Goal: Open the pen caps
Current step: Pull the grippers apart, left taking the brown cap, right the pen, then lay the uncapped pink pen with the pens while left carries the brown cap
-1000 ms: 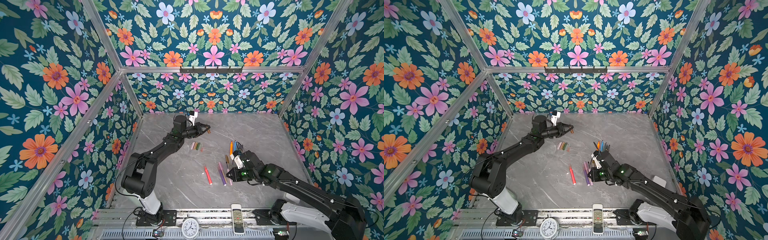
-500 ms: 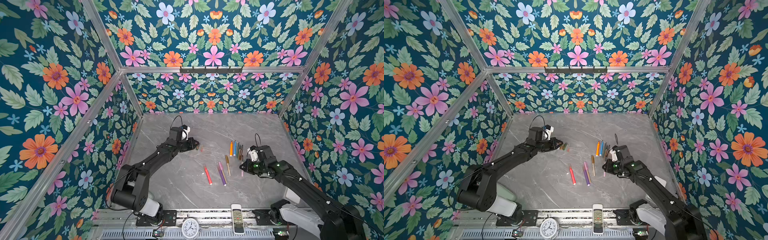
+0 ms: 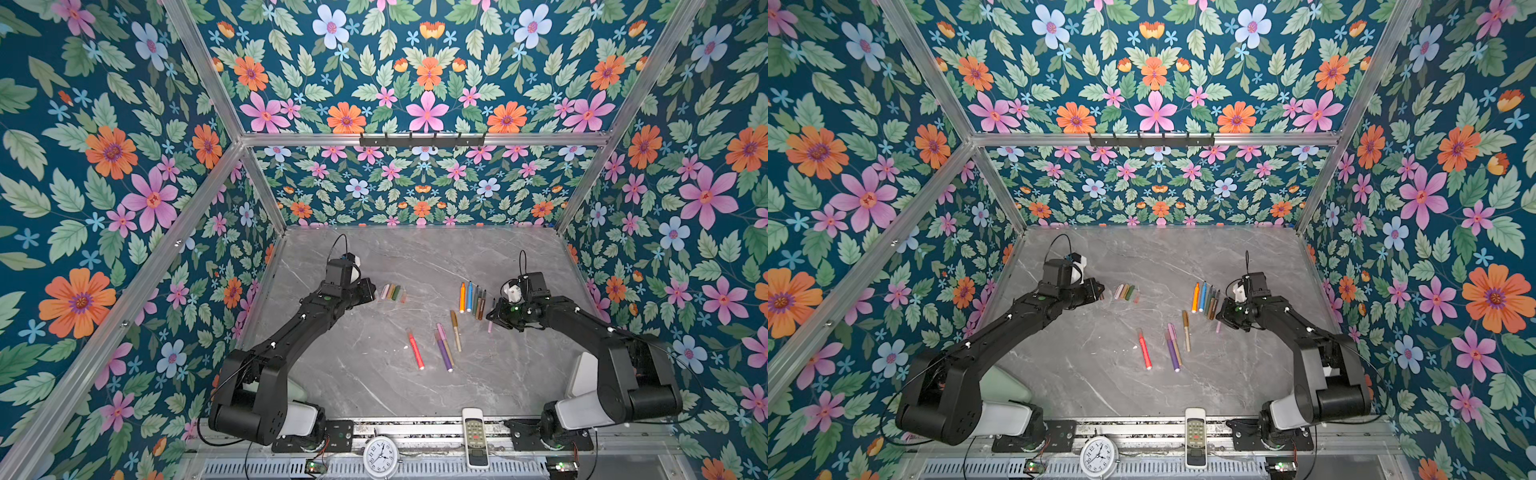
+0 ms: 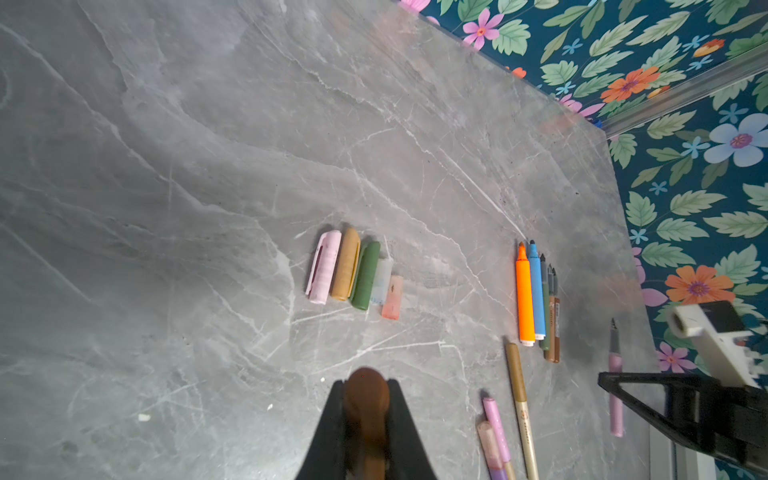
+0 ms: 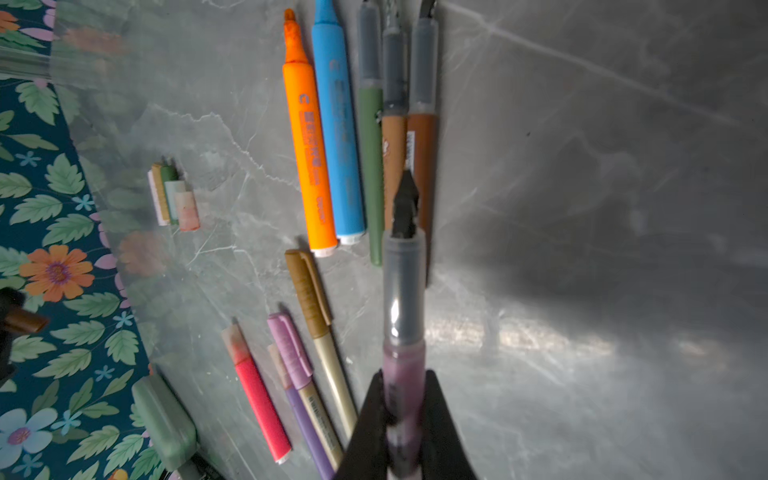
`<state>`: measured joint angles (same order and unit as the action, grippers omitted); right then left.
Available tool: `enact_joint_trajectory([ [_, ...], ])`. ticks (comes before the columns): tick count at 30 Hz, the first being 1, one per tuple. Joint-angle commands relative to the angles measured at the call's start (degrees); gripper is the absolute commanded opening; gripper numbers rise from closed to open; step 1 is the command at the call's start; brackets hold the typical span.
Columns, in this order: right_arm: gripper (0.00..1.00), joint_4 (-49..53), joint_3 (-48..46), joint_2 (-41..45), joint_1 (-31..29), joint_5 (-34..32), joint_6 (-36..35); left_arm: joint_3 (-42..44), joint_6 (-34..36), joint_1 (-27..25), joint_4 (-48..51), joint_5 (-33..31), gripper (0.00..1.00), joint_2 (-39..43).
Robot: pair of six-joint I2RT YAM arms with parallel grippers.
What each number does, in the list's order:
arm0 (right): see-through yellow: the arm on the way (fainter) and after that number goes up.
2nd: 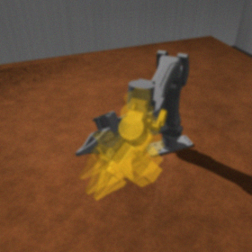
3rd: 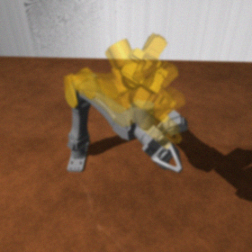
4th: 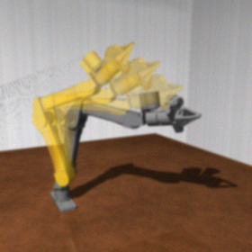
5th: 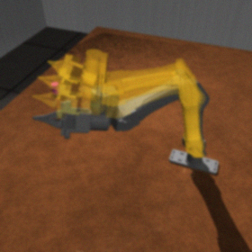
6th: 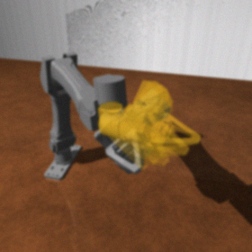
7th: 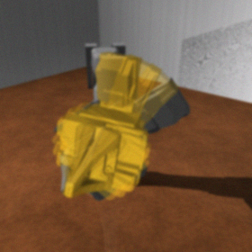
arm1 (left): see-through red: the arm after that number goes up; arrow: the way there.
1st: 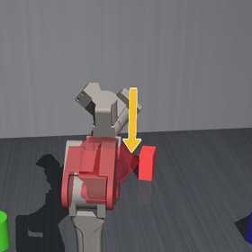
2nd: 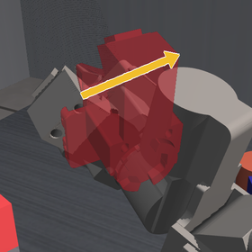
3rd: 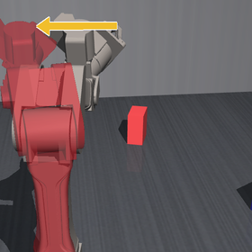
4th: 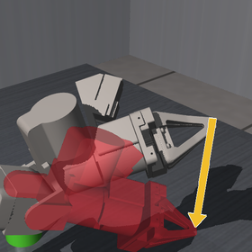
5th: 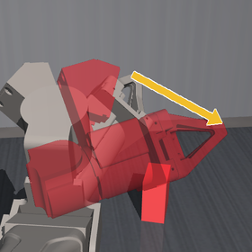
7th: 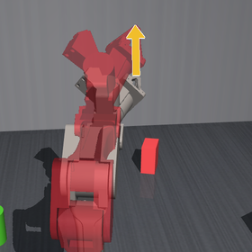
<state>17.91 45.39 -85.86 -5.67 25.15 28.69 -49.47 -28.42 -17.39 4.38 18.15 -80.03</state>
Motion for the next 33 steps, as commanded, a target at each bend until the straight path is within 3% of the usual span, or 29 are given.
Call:
enact_joint_trajectory([
  [1,0.0,-1.07,1.38,-2.82,-0.05,-3.16,-1.31,-1.06,0.08,0.25,-1.26,0.36,0.0,-0.81],
  [20,0.18,-2.86,7.65,-12.67,0.46,-3.46,-0.65,-1.24,-2.15,0.38,-4.95,5.83,0.0,-3.31],
  [24,0.42,-4.11,7.32,-12.75,0.44,-1.99,-1.18,-1.24,-2.14,0.34,-5.14,7.1,0.0,-2.82],
  [26,0.48,-5.11,6.38,-12.12,0.49,-1.8,-1.18,-1.32,-2.27,0.42,-5.17,7.06,0.0,-2.52],
  [33,0.48,-6.66,3.25,-7.12,0.47,-1.09,-0.74,-2.55,-1.86,0.38,-4.4,6.29,0.0,-3.54],
])
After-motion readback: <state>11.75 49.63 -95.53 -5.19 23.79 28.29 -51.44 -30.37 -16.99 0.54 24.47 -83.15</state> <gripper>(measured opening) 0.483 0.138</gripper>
